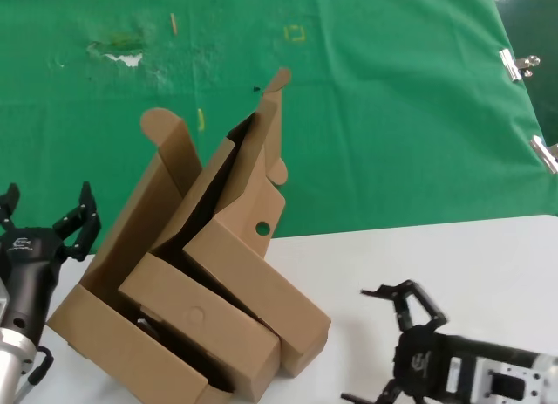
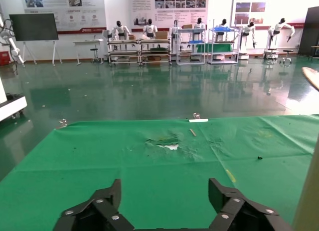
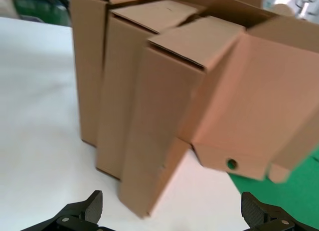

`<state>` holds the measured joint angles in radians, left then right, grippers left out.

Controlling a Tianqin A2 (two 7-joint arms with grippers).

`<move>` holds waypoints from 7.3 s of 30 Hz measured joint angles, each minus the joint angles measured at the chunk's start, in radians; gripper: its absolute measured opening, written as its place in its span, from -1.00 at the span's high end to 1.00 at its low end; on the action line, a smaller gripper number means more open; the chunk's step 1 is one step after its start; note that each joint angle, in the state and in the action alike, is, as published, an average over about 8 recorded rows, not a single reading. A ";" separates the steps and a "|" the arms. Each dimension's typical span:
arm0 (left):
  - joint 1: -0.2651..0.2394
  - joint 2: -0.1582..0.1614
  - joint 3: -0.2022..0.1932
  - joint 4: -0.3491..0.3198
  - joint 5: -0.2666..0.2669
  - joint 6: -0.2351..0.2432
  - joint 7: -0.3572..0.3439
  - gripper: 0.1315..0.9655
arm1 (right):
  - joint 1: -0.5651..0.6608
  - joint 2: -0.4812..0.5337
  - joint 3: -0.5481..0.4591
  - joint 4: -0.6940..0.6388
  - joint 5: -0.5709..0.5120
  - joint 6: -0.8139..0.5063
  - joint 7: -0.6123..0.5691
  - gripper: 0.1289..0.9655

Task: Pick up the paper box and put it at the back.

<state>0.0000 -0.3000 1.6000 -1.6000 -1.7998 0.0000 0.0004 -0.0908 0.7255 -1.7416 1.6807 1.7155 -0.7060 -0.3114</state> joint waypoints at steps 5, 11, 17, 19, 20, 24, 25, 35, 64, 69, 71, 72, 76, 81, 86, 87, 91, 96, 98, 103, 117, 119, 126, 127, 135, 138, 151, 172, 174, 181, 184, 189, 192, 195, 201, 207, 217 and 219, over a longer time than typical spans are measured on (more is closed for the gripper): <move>0.000 0.000 0.000 0.000 0.000 0.000 0.000 -0.12 | 0.059 -0.029 -0.058 -0.033 -0.013 -0.023 -0.012 -0.97; 0.000 0.000 0.000 0.000 0.000 0.000 0.000 0.19 | 0.103 -0.060 -0.100 -0.054 -0.019 -0.028 -0.011 -0.87; 0.000 0.000 0.000 0.000 0.000 0.000 0.000 0.48 | 0.115 -0.073 -0.122 -0.057 -0.022 -0.023 -0.005 -0.70; 0.000 0.000 0.000 0.000 0.000 0.000 0.000 0.56 | 0.117 -0.073 -0.128 -0.055 -0.024 -0.023 -0.001 -0.63; 0.000 0.000 0.000 0.000 0.000 0.000 0.000 0.61 | 0.117 -0.073 -0.132 -0.054 -0.026 -0.022 0.002 -0.59; 0.000 0.000 0.000 0.000 0.000 0.000 0.000 0.77 | 0.118 -0.069 -0.145 -0.050 -0.033 -0.022 0.012 -0.44; 0.000 0.000 0.000 0.000 0.000 0.000 0.000 0.77 | 0.118 -0.067 -0.148 -0.048 -0.035 -0.022 0.015 -0.38; 0.000 0.000 0.000 0.000 0.000 0.000 0.000 0.95 | 0.110 -0.045 -0.158 -0.032 -0.044 -0.019 0.031 -0.04; 0.000 0.000 0.000 0.000 0.000 0.000 0.000 0.98 | 0.067 0.050 0.011 0.027 -0.086 0.163 0.165 0.95; 0.000 0.000 0.000 0.000 0.000 0.000 0.000 0.98 | 0.125 0.098 0.035 -0.017 -0.235 0.171 0.346 0.98; 0.000 0.000 0.000 0.000 0.000 0.000 0.000 0.98 | 0.165 0.104 0.030 -0.053 -0.318 0.154 0.426 0.98; 0.000 0.000 0.000 0.000 0.000 0.000 0.000 0.98 | 0.188 0.104 0.025 -0.074 -0.361 0.143 0.463 0.98; 0.000 0.000 0.000 0.000 0.000 0.000 0.000 0.98 | 0.290 0.089 -0.011 -0.168 -0.546 0.087 0.581 0.98; 0.000 0.000 0.000 0.000 0.000 0.000 0.000 0.98 | 0.407 0.039 -0.062 -0.265 -0.745 0.016 0.647 0.98; 0.000 0.000 0.000 0.000 0.000 0.000 0.000 0.98 | 0.506 -0.042 -0.109 -0.348 -0.876 -0.032 0.662 0.98; 0.000 0.000 0.000 0.000 0.000 0.000 0.000 0.98 | 0.523 -0.060 -0.117 -0.362 -0.893 -0.037 0.662 0.98; 0.000 0.000 0.000 0.000 0.000 0.000 0.000 0.98 | 0.576 -0.124 -0.141 -0.414 -0.946 -0.049 0.663 0.98; 0.000 0.000 0.000 0.000 0.000 0.000 0.000 0.98 | 0.634 -0.194 -0.164 -0.476 -0.993 -0.049 0.654 0.98; 0.000 0.000 0.000 0.000 0.000 0.000 0.000 0.98 | 0.654 -0.215 -0.171 -0.498 -1.007 -0.046 0.647 0.98; 0.000 0.000 0.000 0.000 0.000 0.000 0.000 0.98 | 0.687 -0.244 -0.185 -0.531 -1.016 -0.044 0.619 0.98; 0.000 0.000 0.000 0.000 0.000 0.000 0.000 0.98 | 0.690 -0.239 -0.205 -0.528 -0.931 -0.033 0.505 0.98; 0.000 0.000 0.000 0.000 0.000 0.000 0.000 0.98 | 0.686 -0.234 -0.206 -0.521 -0.915 -0.028 0.487 0.98; 0.000 0.000 0.000 0.000 0.000 0.000 0.000 0.98 | 0.679 -0.216 -0.215 -0.514 -0.890 -0.015 0.433 0.98; 0.000 0.000 0.000 0.000 0.000 0.000 0.000 0.98 | 0.679 -0.214 -0.217 -0.513 -0.887 -0.014 0.424 0.97; 0.000 0.000 0.000 0.000 0.000 0.000 0.000 0.98 | 0.669 -0.192 -0.229 -0.500 -0.842 -0.009 0.361 0.88; 0.000 0.000 0.000 0.000 0.000 0.000 0.000 0.98 | 0.666 -0.185 -0.231 -0.494 -0.828 -0.006 0.343 0.83; 0.000 0.000 0.000 0.000 0.000 0.000 0.000 0.98 | 0.582 -0.121 -0.169 -0.297 -0.861 -0.017 0.384 0.35; 0.000 0.000 0.000 0.000 0.000 0.000 0.000 0.98 | 0.144 -0.032 0.379 0.222 -0.442 0.145 0.575 -0.56; 0.000 0.000 0.000 0.000 0.000 0.000 0.000 0.96 | 0.145 -0.039 0.372 0.215 -0.435 0.154 0.571 -0.65; 0.000 0.000 0.000 0.000 0.000 0.000 0.000 0.92 | 0.142 -0.071 0.350 0.189 -0.394 0.200 0.549 -0.85; 0.000 0.000 0.000 0.000 0.000 0.000 0.000 0.83 | 0.140 -0.087 0.341 0.177 -0.372 0.223 0.538 -0.92; 0.000 0.000 0.000 0.000 0.000 0.000 0.000 0.70 | 0.136 -0.114 0.325 0.157 -0.336 0.261 0.520 -0.97; 0.000 0.000 0.000 0.000 0.000 0.000 0.000 0.70 | 0.133 -0.130 0.315 0.145 -0.314 0.284 0.510 -0.99; 0.000 0.000 0.000 0.000 0.000 0.000 0.000 0.60 | 0.131 -0.146 0.306 0.132 -0.292 0.307 0.499 -1.00; 0.000 0.000 0.000 0.000 0.000 0.000 0.000 0.32 | 0.126 -0.178 0.287 0.108 -0.249 0.353 0.477 -1.00; 0.000 0.000 0.000 0.000 0.000 0.000 0.000 0.15 | 0.122 -0.211 0.268 0.083 -0.205 0.399 0.455 -1.00; 0.000 0.000 0.000 0.000 0.000 0.000 0.000 -0.02 | 0.114 -0.265 0.236 0.042 -0.132 0.476 0.419 -1.00; 0.000 0.000 0.000 0.000 0.000 0.000 0.000 -0.04 | 0.112 -0.276 0.230 0.034 -0.118 0.492 0.412 -1.00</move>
<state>0.0000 -0.3000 1.6000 -1.6000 -1.7998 0.0000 0.0001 0.0216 0.4499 -1.5119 1.7142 1.5977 -0.2139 0.1005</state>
